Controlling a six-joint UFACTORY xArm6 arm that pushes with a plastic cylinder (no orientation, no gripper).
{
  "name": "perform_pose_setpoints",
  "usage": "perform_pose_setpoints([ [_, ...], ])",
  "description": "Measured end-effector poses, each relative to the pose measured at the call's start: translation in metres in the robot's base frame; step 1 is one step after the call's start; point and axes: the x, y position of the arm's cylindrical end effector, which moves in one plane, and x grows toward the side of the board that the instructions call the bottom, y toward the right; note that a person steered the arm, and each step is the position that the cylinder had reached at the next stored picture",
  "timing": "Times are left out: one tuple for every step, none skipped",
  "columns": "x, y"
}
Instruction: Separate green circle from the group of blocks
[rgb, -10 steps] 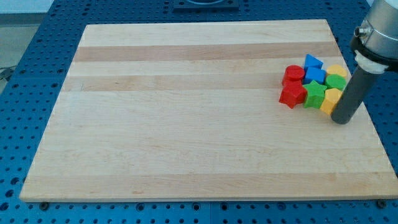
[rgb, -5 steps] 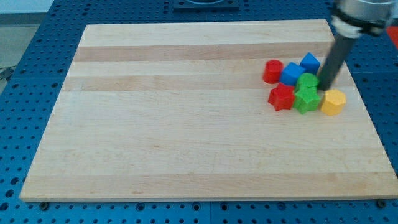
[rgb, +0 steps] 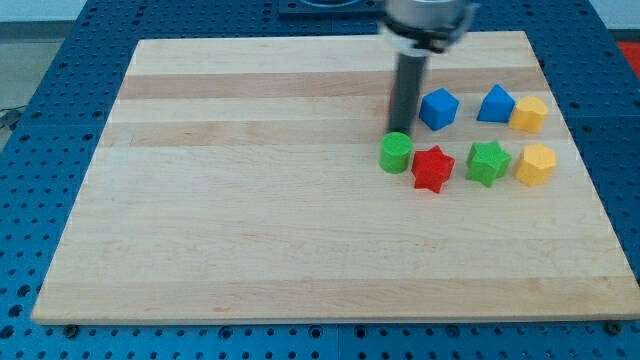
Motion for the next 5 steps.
perform_pose_setpoints([
  [0.017,-0.097],
  [0.104,-0.119],
  [0.191,-0.058],
  [0.229,0.061],
  [0.207,0.211],
])
